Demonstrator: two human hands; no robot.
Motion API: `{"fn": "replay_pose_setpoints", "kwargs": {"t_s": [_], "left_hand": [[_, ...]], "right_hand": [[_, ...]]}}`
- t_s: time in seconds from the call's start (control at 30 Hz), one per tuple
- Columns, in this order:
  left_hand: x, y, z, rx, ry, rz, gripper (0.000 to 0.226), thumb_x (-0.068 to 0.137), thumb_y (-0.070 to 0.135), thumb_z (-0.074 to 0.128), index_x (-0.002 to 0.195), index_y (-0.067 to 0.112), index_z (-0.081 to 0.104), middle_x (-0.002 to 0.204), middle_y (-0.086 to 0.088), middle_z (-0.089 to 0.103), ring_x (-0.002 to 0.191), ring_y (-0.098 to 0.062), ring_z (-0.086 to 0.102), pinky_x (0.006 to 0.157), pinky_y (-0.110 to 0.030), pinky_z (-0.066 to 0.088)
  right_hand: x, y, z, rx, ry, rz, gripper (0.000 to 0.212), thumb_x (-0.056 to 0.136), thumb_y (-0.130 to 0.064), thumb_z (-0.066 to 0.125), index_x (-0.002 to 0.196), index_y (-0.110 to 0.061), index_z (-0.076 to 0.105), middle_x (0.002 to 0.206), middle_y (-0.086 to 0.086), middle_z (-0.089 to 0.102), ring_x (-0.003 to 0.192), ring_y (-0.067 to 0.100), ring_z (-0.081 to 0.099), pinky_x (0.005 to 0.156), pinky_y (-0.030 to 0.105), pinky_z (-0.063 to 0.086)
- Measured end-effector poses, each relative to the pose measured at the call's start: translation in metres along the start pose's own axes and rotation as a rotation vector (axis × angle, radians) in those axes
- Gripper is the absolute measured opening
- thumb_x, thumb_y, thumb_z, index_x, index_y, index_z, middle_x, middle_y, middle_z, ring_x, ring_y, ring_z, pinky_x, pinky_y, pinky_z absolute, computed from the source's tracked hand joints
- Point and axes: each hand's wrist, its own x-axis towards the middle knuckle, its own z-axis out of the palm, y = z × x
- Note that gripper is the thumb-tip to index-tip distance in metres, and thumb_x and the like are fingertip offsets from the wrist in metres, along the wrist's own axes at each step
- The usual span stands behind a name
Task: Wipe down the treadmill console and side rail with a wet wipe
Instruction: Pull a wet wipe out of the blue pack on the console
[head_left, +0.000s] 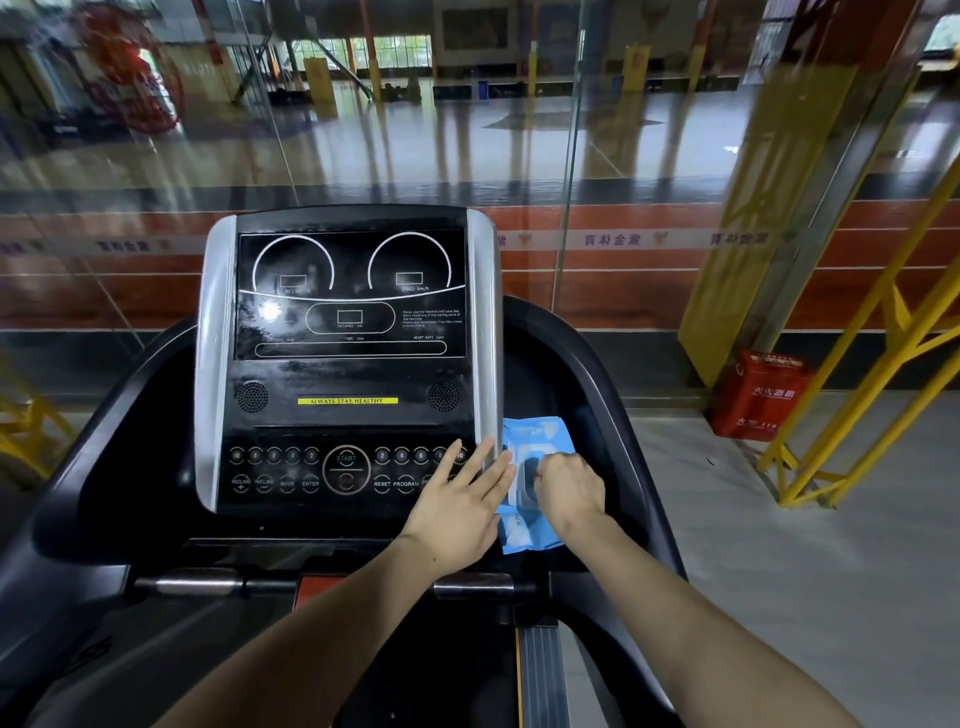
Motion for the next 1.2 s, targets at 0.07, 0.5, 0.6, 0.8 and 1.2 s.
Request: {"fn": "replay_pose_setpoints", "kwargs": {"t_s": [0.07, 0.5, 0.6, 0.8, 1.2], "left_hand": [[0.0, 0.001, 0.001, 0.005, -0.006, -0.001, 0.068, 0.107, 0.044, 0.031, 0.165, 0.012, 0.017, 0.174, -0.006, 0.012, 0.161, -0.033, -0.003, 0.127, -0.062, 0.0], [-0.001, 0.001, 0.001, -0.008, -0.001, -0.006, 0.068, 0.106, 0.044, 0.03, 0.165, 0.013, 0.015, 0.175, -0.007, 0.01, 0.161, -0.033, -0.007, 0.126, -0.062, -0.006], [0.0, 0.002, 0.001, -0.008, -0.005, -0.01, 0.068, 0.106, 0.044, 0.03, 0.165, 0.013, 0.016, 0.175, -0.006, 0.01, 0.161, -0.033, -0.006, 0.126, -0.062, -0.007], [0.0, 0.003, 0.002, -0.012, -0.004, -0.012, 0.068, 0.106, 0.044, 0.033, 0.164, 0.012, 0.02, 0.174, -0.007, 0.014, 0.161, -0.033, -0.001, 0.127, -0.063, -0.002], [0.0, 0.002, 0.001, -0.025, -0.004, -0.02, 0.068, 0.105, 0.043, 0.036, 0.164, 0.011, 0.022, 0.173, -0.008, 0.017, 0.161, -0.033, 0.005, 0.127, -0.063, 0.002]], "right_hand": [[0.002, -0.001, 0.001, 0.002, -0.012, -0.016, 0.018, 0.099, -0.011, 0.053, 0.1, -0.012, 0.071, 0.1, 0.006, 0.072, 0.088, 0.023, 0.067, 0.064, 0.031, 0.046], [0.003, 0.006, 0.007, 0.094, -0.047, -0.127, 0.024, 0.099, -0.023, 0.052, 0.116, -0.01, 0.064, 0.117, 0.004, 0.068, 0.114, 0.022, 0.061, 0.088, 0.034, 0.056], [0.0, 0.01, 0.005, 0.131, -0.053, -0.151, 0.028, 0.101, -0.029, 0.05, 0.117, -0.009, 0.062, 0.117, 0.004, 0.066, 0.116, 0.022, 0.058, 0.092, 0.033, 0.052], [-0.003, 0.016, 0.001, 0.186, -0.068, -0.221, 0.023, 0.102, -0.032, 0.051, 0.109, -0.012, 0.059, 0.109, 0.001, 0.062, 0.111, 0.02, 0.055, 0.089, 0.032, 0.048], [-0.003, 0.026, 0.006, 0.303, -0.115, -0.238, 0.016, 0.1, -0.028, 0.049, 0.086, -0.022, 0.053, 0.093, -0.006, 0.059, 0.094, 0.016, 0.052, 0.081, 0.028, 0.044]]}}
